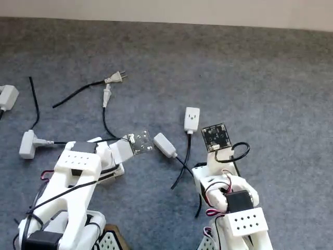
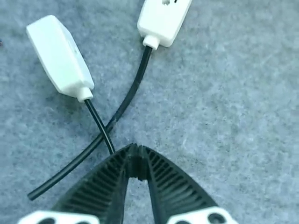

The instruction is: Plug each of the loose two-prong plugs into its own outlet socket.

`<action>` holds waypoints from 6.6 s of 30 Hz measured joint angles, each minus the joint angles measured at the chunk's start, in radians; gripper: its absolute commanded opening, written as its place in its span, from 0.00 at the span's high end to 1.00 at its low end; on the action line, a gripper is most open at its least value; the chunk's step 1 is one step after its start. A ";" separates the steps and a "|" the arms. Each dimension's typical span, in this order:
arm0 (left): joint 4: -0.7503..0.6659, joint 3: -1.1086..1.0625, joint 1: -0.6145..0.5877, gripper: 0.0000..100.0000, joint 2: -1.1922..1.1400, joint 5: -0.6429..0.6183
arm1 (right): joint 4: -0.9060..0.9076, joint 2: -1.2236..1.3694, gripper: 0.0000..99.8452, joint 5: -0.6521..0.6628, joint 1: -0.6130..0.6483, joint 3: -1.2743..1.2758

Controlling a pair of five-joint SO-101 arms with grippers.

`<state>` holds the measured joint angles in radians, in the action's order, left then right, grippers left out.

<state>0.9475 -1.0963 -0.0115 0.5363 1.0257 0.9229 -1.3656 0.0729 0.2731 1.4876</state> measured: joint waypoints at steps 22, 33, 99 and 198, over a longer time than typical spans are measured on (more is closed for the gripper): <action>0.115 1.054 -0.801 1.00 -0.658 0.003 | 0.000 0.000 0.99 0.000 0.000 0.000; 0.474 1.916 -0.898 0.97 -1.395 0.000 | 0.000 0.000 0.99 0.000 0.000 0.000; 0.549 1.326 0.308 0.73 -1.034 -0.483 | 0.023 -0.006 0.99 -0.018 -0.212 0.000; 0.798 1.884 0.296 0.71 -1.316 -0.709 | 0.023 -0.006 0.99 -0.018 -0.178 0.000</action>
<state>1.7453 0.7879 0.2846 -0.7802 0.3168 0.9459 -1.3717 0.0545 0.0951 1.4876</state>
